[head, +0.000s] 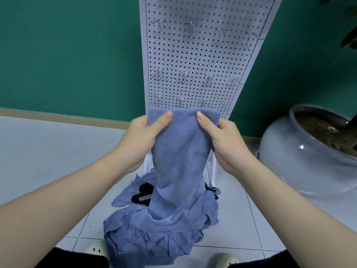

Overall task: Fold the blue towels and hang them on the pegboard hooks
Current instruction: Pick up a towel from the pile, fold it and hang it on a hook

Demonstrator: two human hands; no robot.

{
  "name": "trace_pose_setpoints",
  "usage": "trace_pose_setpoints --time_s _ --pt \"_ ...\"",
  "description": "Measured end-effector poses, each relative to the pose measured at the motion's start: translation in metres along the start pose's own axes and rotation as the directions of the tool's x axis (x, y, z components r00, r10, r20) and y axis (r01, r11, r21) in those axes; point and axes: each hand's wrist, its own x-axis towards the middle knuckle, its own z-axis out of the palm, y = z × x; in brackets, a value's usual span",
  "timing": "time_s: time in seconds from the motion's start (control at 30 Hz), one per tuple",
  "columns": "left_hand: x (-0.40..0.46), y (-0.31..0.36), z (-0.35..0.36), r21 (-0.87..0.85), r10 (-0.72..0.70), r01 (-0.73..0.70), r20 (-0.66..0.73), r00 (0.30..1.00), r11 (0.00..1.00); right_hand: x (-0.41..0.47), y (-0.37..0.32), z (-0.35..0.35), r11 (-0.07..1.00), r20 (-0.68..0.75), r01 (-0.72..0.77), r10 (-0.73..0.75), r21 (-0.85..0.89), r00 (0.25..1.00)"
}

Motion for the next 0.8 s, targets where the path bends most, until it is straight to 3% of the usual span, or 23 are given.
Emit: trace_pose_setpoints --time_s 0.1,0.3,0.5,0.8 --pt "0.001 -0.009 -0.002 0.088 -0.071 0.067 0.049 0.996 0.994 0.004 0.006 -0.003 0.994 -0.023 0.001 -0.003 -0.112 1.0" --pt "0.0 -0.014 0.002 0.236 0.11 -0.089 -0.077 0.991 0.968 0.001 0.013 -0.002 0.988 -0.047 -0.031 0.024 -0.15 0.999" --pt "0.005 -0.019 0.008 0.397 0.257 -0.135 -0.271 0.928 0.908 -0.005 0.021 0.018 0.992 -0.023 -0.022 0.019 -0.126 1.0" --pt "0.003 -0.029 0.028 0.464 0.304 -0.16 -0.254 0.918 0.871 -0.01 0.031 0.032 0.983 -0.078 0.026 -0.041 -0.184 0.996"
